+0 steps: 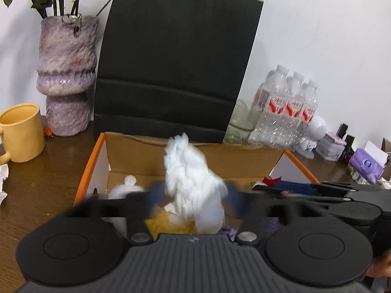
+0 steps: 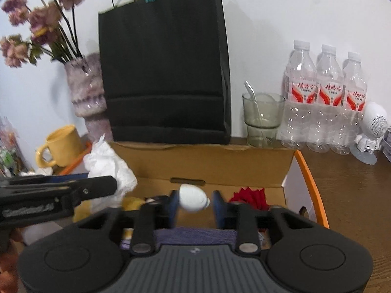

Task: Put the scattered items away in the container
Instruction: 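Carry the tissue and white oval item into the box and open both grippers, then grasp a clear wrapper with the left gripper while the right grasps another clear wrapper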

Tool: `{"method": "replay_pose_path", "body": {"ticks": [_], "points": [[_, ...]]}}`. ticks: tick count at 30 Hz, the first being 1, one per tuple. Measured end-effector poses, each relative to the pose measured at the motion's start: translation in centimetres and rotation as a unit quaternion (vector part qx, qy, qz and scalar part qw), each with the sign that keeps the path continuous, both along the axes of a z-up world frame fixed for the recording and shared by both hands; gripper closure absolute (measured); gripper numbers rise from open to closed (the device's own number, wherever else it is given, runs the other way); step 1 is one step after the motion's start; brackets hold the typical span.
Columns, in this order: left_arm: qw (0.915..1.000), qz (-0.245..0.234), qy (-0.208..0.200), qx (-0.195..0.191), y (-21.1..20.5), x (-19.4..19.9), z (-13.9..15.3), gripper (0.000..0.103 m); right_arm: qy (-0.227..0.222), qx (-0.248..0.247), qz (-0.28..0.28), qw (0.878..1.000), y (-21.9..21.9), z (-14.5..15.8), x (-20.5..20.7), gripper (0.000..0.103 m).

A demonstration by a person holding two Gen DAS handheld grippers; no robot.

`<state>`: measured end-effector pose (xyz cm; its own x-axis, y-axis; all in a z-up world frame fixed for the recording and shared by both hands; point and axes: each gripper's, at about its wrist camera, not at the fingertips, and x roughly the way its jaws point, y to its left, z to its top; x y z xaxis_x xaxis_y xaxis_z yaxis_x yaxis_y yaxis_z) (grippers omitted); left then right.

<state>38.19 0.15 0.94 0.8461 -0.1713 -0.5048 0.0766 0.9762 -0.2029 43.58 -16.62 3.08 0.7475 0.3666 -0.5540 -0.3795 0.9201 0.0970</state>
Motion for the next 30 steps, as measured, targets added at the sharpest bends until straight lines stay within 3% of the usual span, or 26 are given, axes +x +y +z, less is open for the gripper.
{"method": "replay_pose_path", "body": {"ticks": [1,2,3,4,23,30], "points": [[0.9999,0.015,-0.003,0.007,0.0,-0.1,0.1,0.005,0.001,-0.010,-0.007,1.000,0.1,-0.1,0.1,0.037],[0.9995,0.024,-0.008,0.016,0.0,-0.1,0.2,0.000,0.000,-0.022,-0.016,1.000,0.2,-0.2,0.2,0.019],[0.9993,0.027,-0.012,0.021,0.1,-0.2,0.4,0.000,-0.001,-0.026,-0.018,1.000,0.2,-0.2,0.3,0.007],[0.9992,0.028,-0.015,0.024,0.1,-0.3,0.4,0.000,0.000,-0.023,-0.016,1.000,0.1,-0.2,0.3,0.005],[0.9988,0.030,-0.012,0.037,-0.3,-0.3,0.5,0.000,-0.008,-0.038,-0.006,0.999,0.9,0.4,-0.5,0.002],[0.9946,0.041,-0.062,0.073,-1.4,-2.9,2.1,0.000,-0.018,-0.030,-0.008,0.999,0.3,1.4,-1.8,0.002]]}}
